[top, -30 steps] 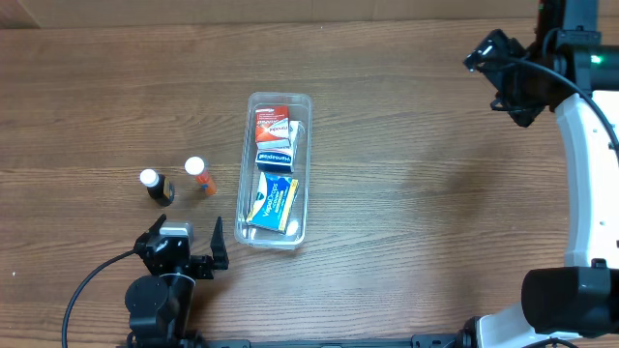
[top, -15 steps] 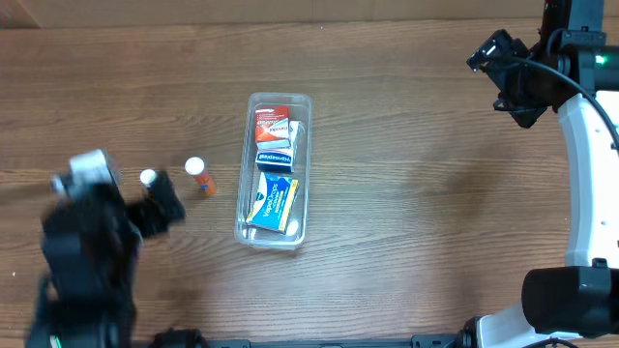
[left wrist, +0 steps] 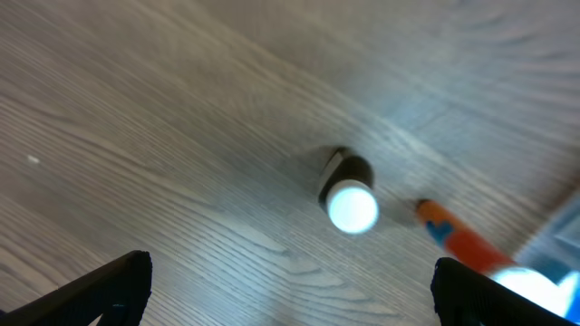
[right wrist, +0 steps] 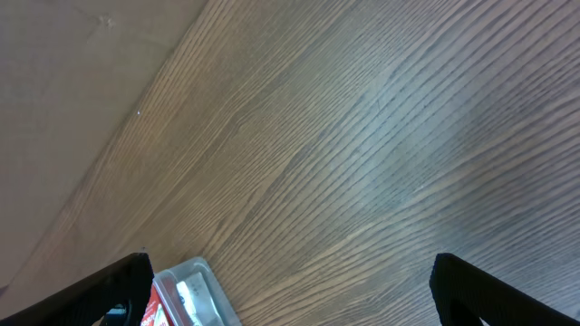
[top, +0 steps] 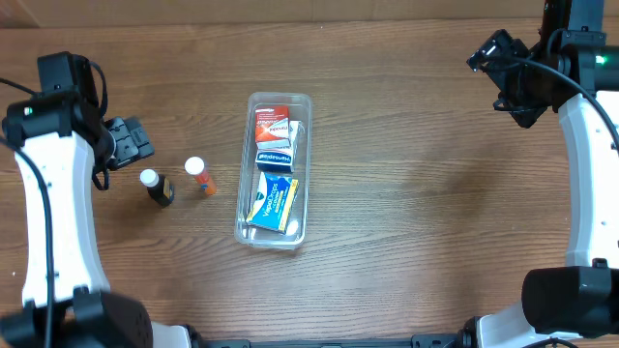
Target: Pack container
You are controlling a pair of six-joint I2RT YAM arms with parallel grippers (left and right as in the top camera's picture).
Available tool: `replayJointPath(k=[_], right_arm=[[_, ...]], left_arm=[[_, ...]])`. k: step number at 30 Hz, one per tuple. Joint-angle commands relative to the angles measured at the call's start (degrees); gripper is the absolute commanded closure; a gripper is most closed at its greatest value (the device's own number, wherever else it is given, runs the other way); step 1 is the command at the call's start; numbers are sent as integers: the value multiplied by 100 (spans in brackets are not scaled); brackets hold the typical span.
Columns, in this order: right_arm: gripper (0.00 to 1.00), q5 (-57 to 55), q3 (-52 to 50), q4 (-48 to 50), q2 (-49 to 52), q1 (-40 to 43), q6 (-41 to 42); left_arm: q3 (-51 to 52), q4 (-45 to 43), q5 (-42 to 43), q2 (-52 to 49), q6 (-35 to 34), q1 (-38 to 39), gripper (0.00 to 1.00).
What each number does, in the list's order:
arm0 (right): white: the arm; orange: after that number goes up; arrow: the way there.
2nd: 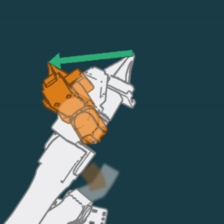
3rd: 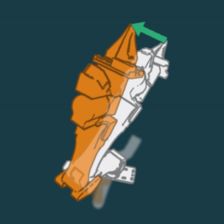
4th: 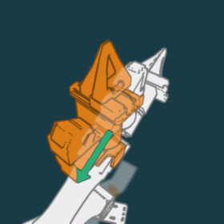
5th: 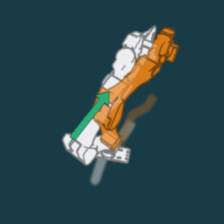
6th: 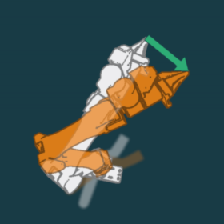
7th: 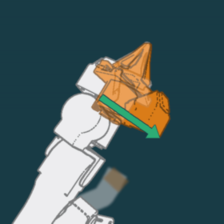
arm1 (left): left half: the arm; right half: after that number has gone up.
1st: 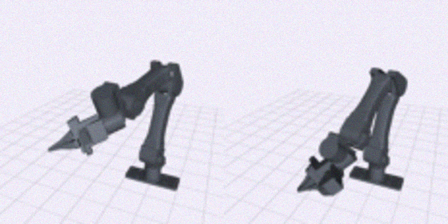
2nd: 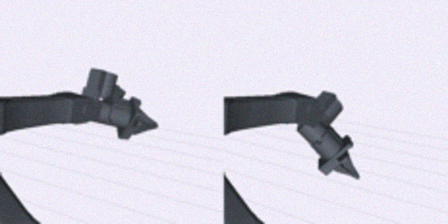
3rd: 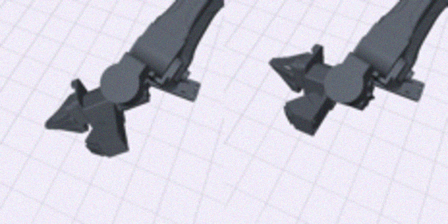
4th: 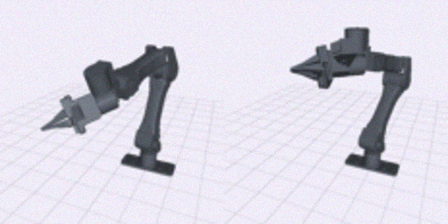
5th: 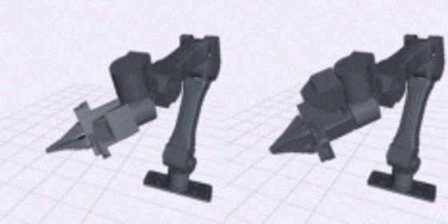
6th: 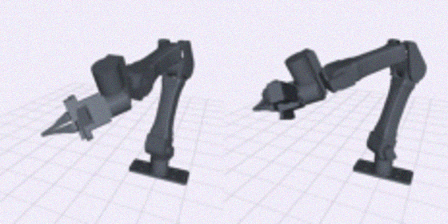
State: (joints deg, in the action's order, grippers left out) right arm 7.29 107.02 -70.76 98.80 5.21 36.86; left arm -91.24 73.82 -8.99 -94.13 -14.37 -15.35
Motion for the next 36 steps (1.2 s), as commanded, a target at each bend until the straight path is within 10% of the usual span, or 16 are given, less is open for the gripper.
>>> replayJointPath(k=[1, 12, 22, 27, 32, 36], right_arm=[[0, 33, 20, 9, -66, 7, 4], [0, 33, 20, 9, -66, 7, 4], [0, 33, 20, 11, -66, 7, 4], [0, 33, 20, 9, -66, 7, 4], [0, 33, 20, 9, -66, 7, 4], [0, 33, 20, 11, -66, 7, 4]], left_arm=[[-105, -17, 667, -544, 708, -85, 0], [13, -39, 1021, -1722, 1397, 39, 23], [13, 63, 1117, -1832, 1462, 59, 68], [13, 197, 1095, -1832, 1460, 59, 65], [13, 293, 1097, -1832, 1460, 59, 36], [13, 435, 1097, -1832, 1458, 74, 37]])
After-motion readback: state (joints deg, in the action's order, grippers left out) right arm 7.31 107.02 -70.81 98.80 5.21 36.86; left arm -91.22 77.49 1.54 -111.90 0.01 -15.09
